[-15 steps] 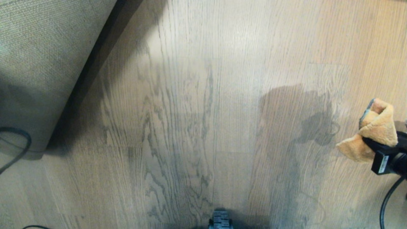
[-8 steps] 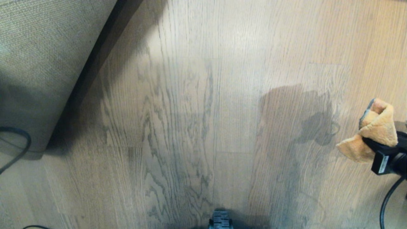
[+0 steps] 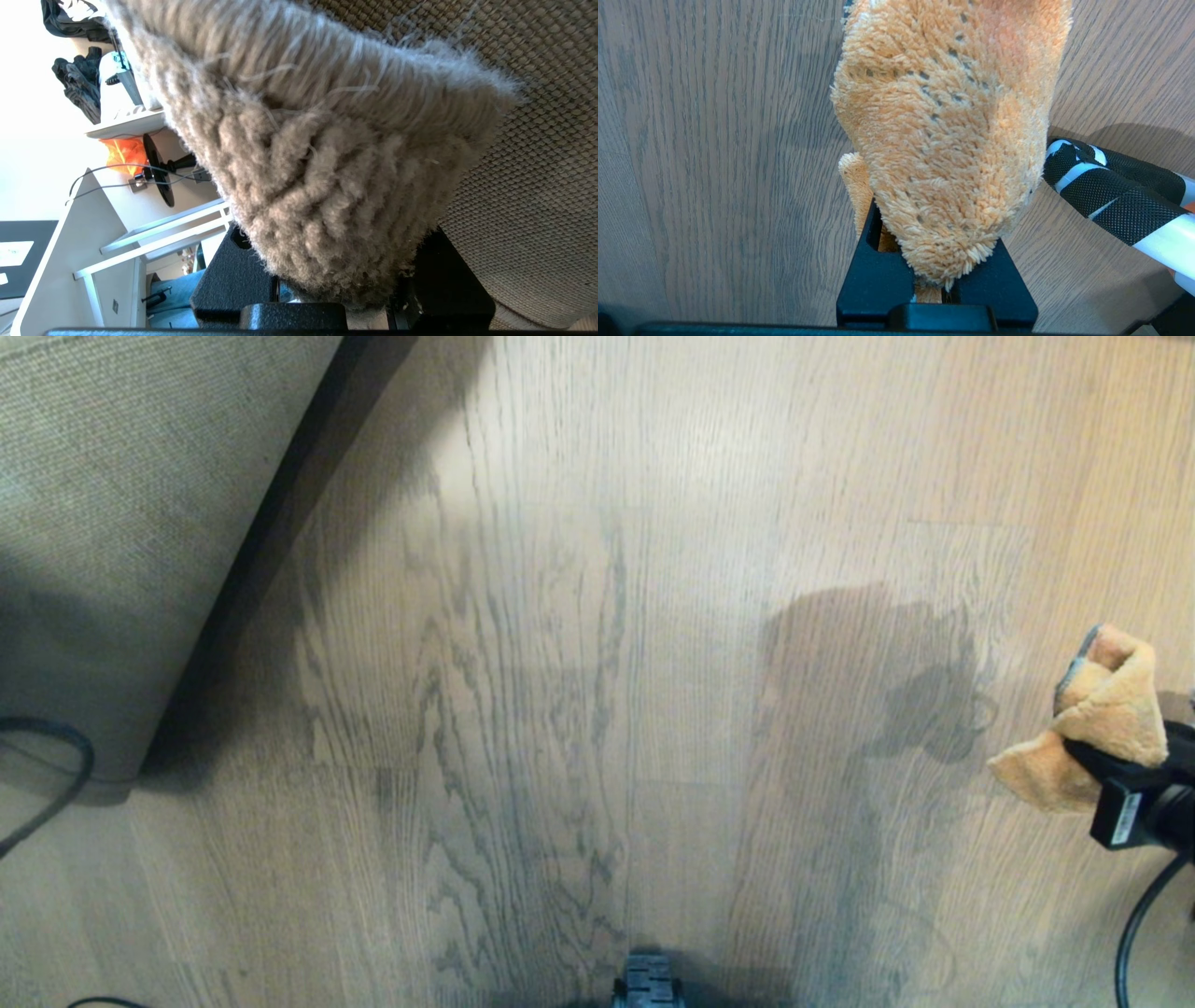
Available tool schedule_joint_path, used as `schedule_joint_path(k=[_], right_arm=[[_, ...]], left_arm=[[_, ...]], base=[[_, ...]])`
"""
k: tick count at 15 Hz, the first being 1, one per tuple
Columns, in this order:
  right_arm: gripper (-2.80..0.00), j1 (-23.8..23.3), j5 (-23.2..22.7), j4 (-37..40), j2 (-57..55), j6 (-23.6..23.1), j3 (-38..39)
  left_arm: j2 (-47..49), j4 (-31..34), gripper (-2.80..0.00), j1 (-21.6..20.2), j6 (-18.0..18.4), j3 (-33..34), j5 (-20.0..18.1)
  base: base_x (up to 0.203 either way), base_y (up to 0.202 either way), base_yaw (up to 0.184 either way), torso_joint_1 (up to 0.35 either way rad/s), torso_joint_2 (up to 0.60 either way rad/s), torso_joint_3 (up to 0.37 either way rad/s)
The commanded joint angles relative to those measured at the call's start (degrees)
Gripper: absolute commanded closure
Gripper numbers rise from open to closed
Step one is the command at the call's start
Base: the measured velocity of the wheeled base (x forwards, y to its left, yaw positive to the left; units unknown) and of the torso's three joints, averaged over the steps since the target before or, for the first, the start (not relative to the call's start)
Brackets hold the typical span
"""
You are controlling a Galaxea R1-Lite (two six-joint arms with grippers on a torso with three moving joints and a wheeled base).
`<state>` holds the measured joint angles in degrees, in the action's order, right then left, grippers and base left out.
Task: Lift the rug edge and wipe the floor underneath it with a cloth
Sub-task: Wipe the floor under the carpet with a rag
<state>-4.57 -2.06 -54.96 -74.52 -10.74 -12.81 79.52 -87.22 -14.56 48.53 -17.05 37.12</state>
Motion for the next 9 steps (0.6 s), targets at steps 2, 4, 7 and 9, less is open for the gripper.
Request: schedule_joint_path(k=[2, 4, 7, 9], right_arm=[[0.00, 0.00, -0.05, -0.24, -0.19, -0.07, -0.02], [0.00, 0.00, -0.05, -0.24, -0.19, -0.07, -0.02], [0.00, 0.00, -0.05, -0.17, -0.19, -0.07, 0.04], [0.00, 0.00, -0.05, -0.15, -0.19, -0.07, 0.06]], left_arm=[[0.11, -2.69, 0.00, -0.03, 0.25, -0.08, 0.23], [0.11, -2.69, 0.00, -0.03, 0.25, -0.08, 0.15], [0.11, -2.69, 0.00, -0.03, 0.25, -0.02, 0.15], [0.11, -2.69, 0.00, -0.03, 0.25, 0.00, 0.15]], base=[[0.000, 0.000, 0.000, 0.000, 0.00, 0.000], [0.000, 0.000, 0.000, 0.000, 0.00, 0.000], [0.000, 0.000, 0.000, 0.000, 0.00, 0.000], [0.000, 0.073, -0.028, 0.002, 0.00, -0.002]])
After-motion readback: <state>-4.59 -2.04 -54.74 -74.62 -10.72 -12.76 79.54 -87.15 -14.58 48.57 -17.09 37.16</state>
